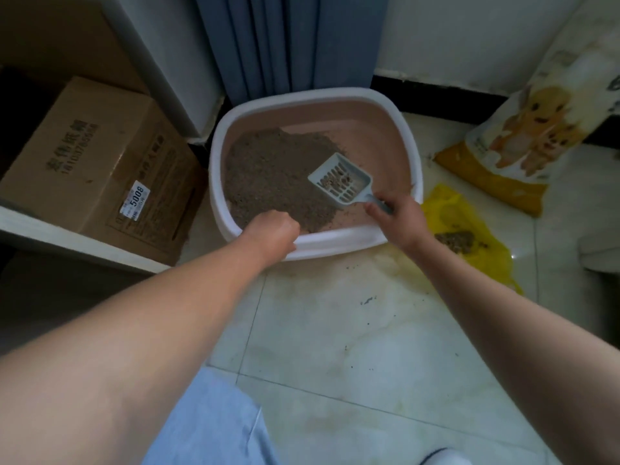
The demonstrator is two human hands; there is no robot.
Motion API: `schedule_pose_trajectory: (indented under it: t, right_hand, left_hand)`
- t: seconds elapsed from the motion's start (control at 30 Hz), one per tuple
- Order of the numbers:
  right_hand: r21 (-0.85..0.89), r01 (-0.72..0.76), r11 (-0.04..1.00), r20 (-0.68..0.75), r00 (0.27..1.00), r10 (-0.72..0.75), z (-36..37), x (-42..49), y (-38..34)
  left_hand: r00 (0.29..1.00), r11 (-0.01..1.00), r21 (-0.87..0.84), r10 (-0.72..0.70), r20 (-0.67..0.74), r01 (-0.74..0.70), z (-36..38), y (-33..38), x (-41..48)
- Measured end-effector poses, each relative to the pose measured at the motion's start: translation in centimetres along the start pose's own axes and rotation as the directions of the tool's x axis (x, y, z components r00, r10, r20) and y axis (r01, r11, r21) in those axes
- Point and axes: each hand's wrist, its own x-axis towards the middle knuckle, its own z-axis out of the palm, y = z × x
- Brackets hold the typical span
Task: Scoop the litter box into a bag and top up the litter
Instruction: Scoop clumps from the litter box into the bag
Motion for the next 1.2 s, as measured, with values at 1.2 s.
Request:
schedule_pose_trajectory:
  t: [1.2]
  right_hand:
    - [0.114,-0.438,0.892,-0.253,0.855,0.452,-7.6,-14.4,14.9]
  left_hand:
    - [0.953,0.933,-0.356,-0.053,-0.298,-0.060,-2.1,9.2,5.7]
